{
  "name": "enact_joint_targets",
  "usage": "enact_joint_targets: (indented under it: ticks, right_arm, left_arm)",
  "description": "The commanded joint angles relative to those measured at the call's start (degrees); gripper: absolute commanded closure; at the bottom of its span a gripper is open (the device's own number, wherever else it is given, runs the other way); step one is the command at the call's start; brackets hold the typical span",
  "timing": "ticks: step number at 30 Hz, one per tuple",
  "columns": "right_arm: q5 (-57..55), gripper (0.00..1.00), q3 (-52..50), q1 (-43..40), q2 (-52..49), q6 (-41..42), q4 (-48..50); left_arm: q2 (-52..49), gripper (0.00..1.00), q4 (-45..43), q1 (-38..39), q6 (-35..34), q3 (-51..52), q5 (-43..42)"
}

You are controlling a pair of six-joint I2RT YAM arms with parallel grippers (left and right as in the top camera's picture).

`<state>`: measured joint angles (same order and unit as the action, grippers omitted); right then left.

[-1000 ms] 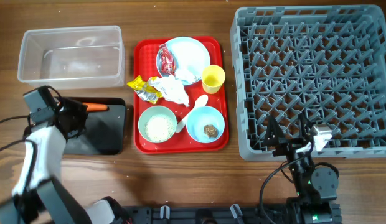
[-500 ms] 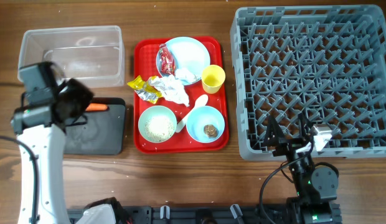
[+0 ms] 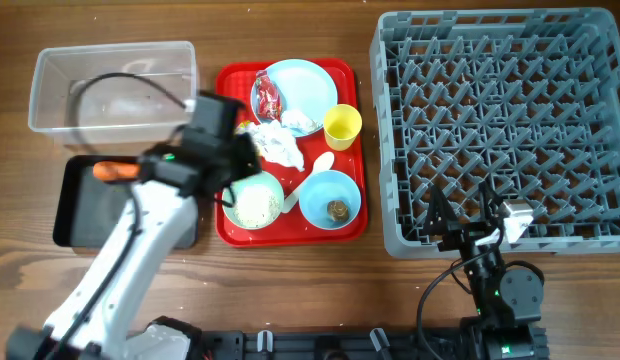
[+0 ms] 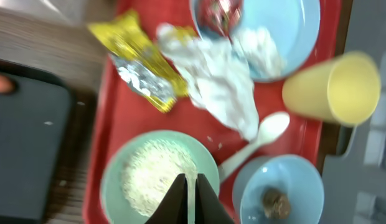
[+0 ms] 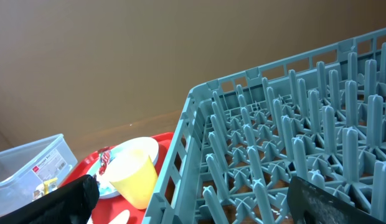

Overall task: Sort waste into correct bins and load items into the dishwasher rack
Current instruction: 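Move the left gripper back over the rice bowl on the red tray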

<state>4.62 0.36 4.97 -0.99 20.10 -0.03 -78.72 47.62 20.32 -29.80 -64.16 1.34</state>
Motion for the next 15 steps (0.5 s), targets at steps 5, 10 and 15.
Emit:
enact_joint_targets:
  ticks: [5,10,15]
  right_arm:
    - [-0.76,0.0,-0.07,0.33,0.42,-0.42,0.17]
    - [-0.76,0.0,-0.07,0.33,0.42,-0.44,0.17]
    - [-0.76,0.0,-0.07,0.33,0.42,-0.44,0.17]
  left_arm:
    - [-10.05,0.89,0.24,9.07,0.44,-0.79,2.19]
    - [-14.75,0.9,0.24,11.5,0.17,-0.79,2.16]
    - [-16.46,0.89,0.24,11.98,-1.09,-0.76,1.97]
